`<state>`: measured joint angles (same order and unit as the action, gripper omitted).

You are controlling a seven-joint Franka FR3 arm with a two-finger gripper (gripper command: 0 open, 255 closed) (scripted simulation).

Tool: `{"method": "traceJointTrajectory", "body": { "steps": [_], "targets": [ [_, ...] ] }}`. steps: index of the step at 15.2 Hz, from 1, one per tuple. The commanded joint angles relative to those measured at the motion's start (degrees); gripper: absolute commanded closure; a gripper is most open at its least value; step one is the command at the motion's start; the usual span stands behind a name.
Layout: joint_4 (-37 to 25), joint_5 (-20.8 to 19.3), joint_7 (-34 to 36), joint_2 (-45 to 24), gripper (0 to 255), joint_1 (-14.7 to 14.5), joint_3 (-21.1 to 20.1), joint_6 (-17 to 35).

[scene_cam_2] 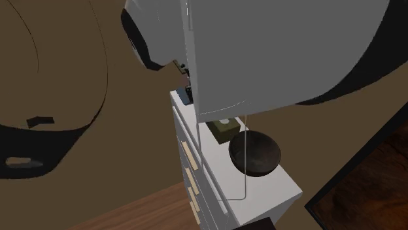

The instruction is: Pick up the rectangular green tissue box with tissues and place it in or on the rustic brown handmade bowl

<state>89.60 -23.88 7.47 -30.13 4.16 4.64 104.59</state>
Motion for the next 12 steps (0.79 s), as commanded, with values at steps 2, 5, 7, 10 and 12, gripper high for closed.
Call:
{"method": "traceJointTrajectory", "body": {
  "steps": [2,5,7,10,12],
  "targets": [
    [-7.99,-1.39,-0.98,-8.04,0,0.36,1.00,-1.59],
    [-11.91,-2.04,-1.56,-12.23,0,0.72,1.60,-2.05],
    [-10.69,-2.23,-1.35,-12.31,0,1.07,1.73,-0.68],
    [-9.02,-2.52,-1.05,-12.52,0,1.59,1.92,1.33],
    [-8.20,-2.68,-0.90,-12.68,0,1.87,2.03,2.36]
  ]
}}
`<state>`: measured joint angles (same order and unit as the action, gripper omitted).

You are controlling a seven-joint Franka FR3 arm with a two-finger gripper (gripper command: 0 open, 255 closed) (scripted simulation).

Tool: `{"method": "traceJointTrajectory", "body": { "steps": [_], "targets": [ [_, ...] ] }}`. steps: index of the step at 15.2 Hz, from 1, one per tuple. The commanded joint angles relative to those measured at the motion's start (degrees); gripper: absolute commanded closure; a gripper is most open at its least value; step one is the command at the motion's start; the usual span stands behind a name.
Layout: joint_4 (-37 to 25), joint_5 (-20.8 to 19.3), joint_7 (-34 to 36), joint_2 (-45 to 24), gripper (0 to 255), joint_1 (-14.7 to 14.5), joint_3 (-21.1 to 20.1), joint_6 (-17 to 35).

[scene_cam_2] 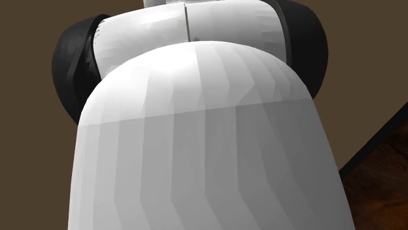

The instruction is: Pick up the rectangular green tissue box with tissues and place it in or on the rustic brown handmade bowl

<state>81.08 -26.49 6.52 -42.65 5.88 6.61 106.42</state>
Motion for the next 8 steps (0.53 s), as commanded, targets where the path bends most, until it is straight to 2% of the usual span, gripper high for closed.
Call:
{"method": "traceJointTrajectory", "body": {
  "steps": [1,7,8],
  "targets": [
    [0.32,-0.08,0.05,-0.15,0,0.15,0.05,0.53],
    [0.31,-0.08,0.05,-0.15,0,0.15,0.05,0.52],
    [0.31,-0.08,0.05,-0.15,255,0.15,0.05,0.52]
  ]
}}
